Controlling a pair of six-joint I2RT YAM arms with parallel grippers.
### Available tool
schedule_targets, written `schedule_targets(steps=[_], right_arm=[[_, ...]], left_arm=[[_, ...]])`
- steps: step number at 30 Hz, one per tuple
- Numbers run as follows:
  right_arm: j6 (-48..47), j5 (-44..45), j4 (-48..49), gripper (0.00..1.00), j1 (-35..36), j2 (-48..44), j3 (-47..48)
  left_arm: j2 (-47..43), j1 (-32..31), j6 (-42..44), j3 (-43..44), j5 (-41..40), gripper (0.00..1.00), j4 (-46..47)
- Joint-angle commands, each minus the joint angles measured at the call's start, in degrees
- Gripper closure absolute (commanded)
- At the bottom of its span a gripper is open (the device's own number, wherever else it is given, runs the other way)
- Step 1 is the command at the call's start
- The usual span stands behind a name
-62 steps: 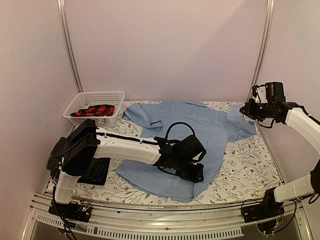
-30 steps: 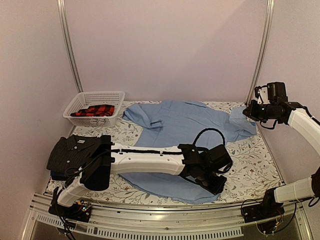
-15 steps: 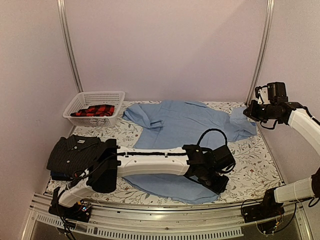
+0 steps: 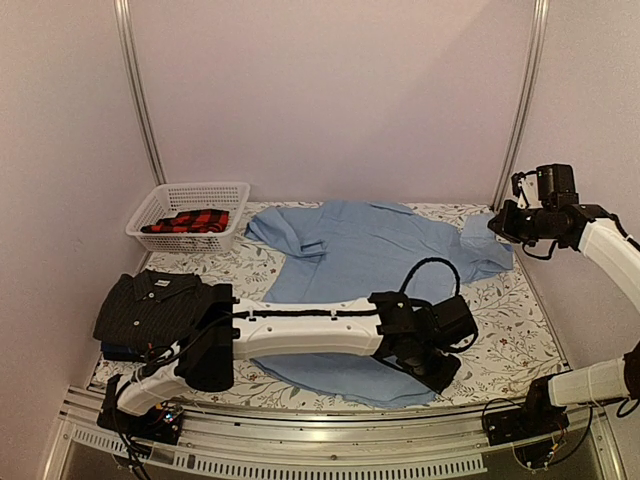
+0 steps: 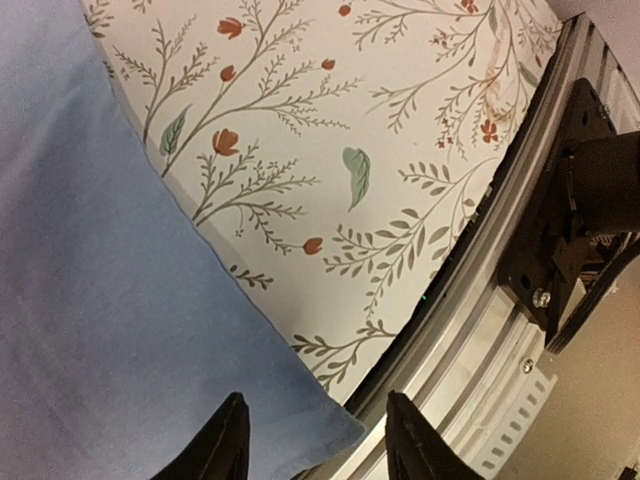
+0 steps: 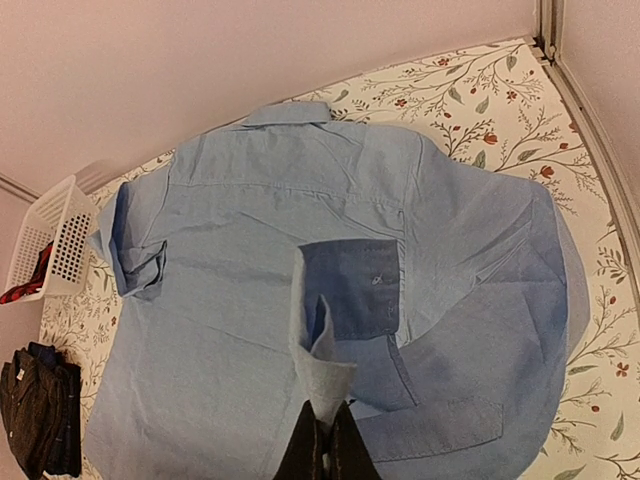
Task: Fold and stack the long sleeve shirts
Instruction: Pick up the flattened shirt from the center of the board.
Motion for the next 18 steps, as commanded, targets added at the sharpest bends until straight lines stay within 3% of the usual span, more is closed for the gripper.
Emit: schedule_targets(steps=[1, 11, 15, 18], right_arm=[[0.2, 0.6, -0.9, 1.0, 0.7, -2.0, 0.9], [1.2, 1.8, -2.0, 1.0, 0.9, -4.1, 0.1], [1.7, 2.3, -2.4, 1.0, 1.1, -5.0, -0.3], [2.0, 2.5, -2.5, 1.0, 1.2, -5.5, -0.5]], left_arm=[[1.9, -1.3, 1.0, 1.5, -1.0, 0.52, -1.5], [3.3, -2.6, 1.4, 2.7, -5.7, 0.53, -2.4], [3.3, -2.8, 1.9, 2.6, -7.1, 0.62, -2.4], [3.1, -2.8, 1.9, 2.5, -8.6, 0.75, -2.4]])
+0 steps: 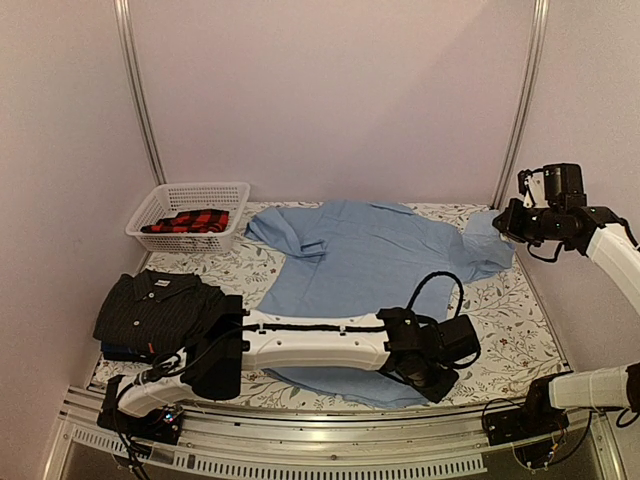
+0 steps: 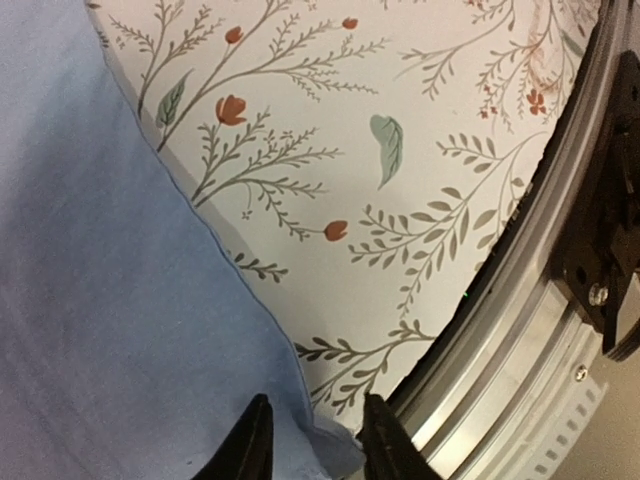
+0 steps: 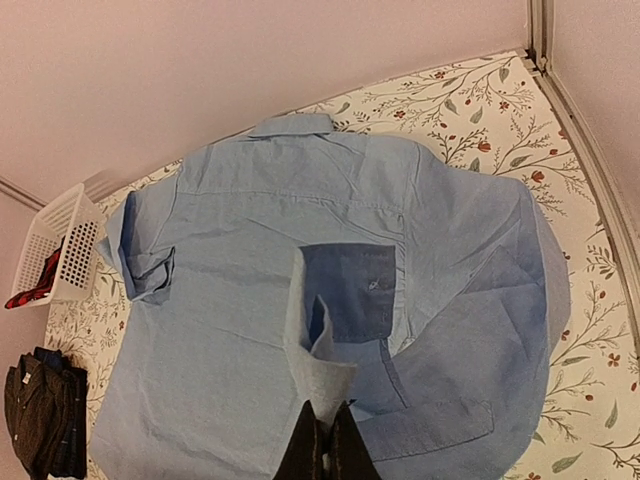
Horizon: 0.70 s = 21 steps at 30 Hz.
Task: Fold and stack the long sleeve shirts
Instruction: Pick up the flattened shirt from the center of the board.
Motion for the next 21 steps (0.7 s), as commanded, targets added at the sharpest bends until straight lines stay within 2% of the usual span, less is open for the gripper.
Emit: schedule_targets(steps=[1, 4, 8, 13, 21], right_arm=[[0.9, 1.0, -0.5, 1.0, 0.5, -1.5, -0.4], [1.4, 0.7, -0.1, 1.0, 1.1, -1.4, -0.2], [1.8, 0.4, 0.7, 1.0, 2.2, -0.4, 0.8], [3.2, -1.7, 4.1, 1.0, 2.9, 1.5, 3.0], [5.6, -2.9, 14.7, 1.0, 7.1, 8.4, 7.4]], left_arm=[[-0.2, -0.9, 0.4, 1.0, -3.4, 0.8, -0.7], [-2.0, -0.8, 0.4, -1.2, -4.1, 0.92, 0.8], [-5.6, -0.2, -0.3, -6.9, -4.1, 1.0, 4.6], [-12.1, 1.0, -1.8, -16.2, -6.0, 1.0, 8.6], [-28.7, 6.0, -5.4, -41.7, -0.9, 1.0, 25.8]])
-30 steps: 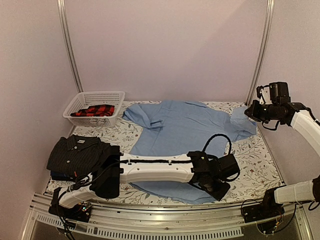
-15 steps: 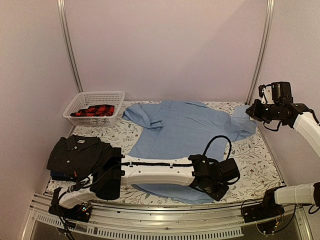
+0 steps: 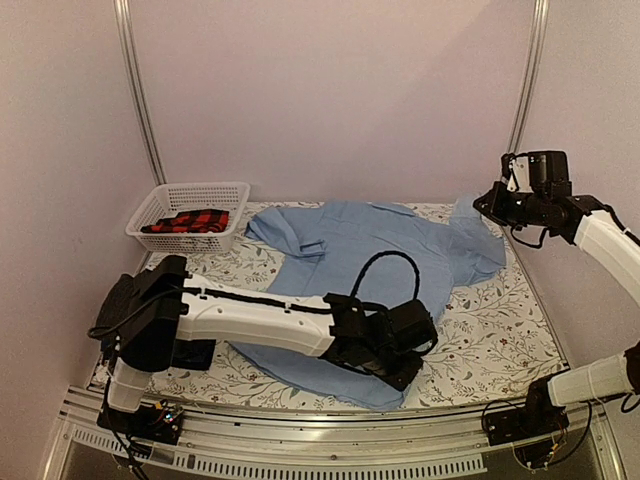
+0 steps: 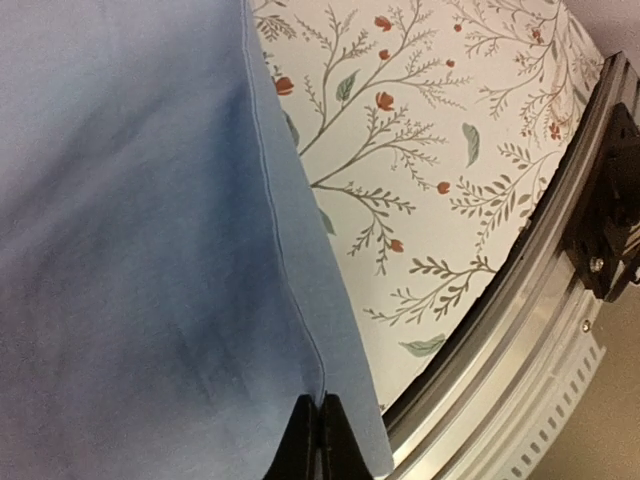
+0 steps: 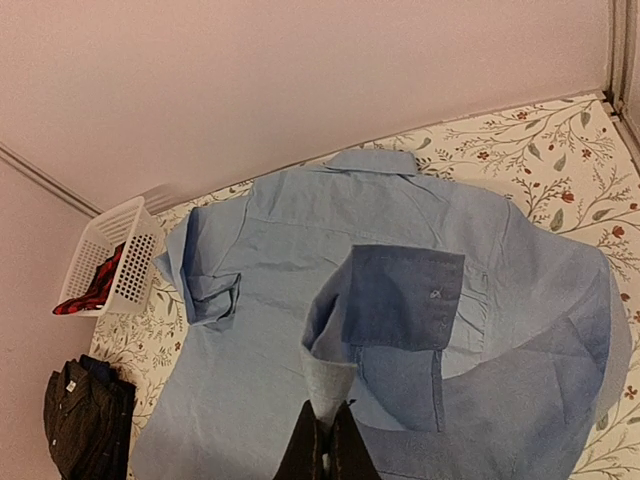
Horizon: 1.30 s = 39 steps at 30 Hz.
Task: Fold and stack the long sleeve shirts
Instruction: Pick up the flattened shirt from the center of the board, then fold the flattened shirt at the center of the board.
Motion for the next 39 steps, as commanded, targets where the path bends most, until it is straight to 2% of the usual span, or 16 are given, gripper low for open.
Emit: schedule_targets(steps=[1, 12, 23, 30, 39], right_arm=[[1.8, -1.0, 8.8, 1.0, 3.4, 4.6, 5.0], [2.9, 0.7, 18.2, 1.0, 12.4, 22.5, 23.9], [-0.8, 2.1, 21.2, 1.0, 17.4, 40.0, 44.5], [-3.0, 1.2, 27.8, 1.0, 18.0, 44.9, 47.3], [-5.8, -1.7, 33.6, 1.0, 19.6, 50.3, 54.1]], left_arm=[[-9.8, 4.1, -2.6, -11.1, 3.2, 1.0, 12.4], [-20.8, 11.7, -2.7, -28.4, 6.3, 1.0, 20.1], [-27.2, 14.7, -1.5, -36.3, 4.9, 1.0, 19.2], [-31.8, 14.8, -5.3, -40.7, 0.1, 1.0, 17.5], [-32.3, 14.5, -6.1, -42.4, 0.6, 1.0, 15.7]])
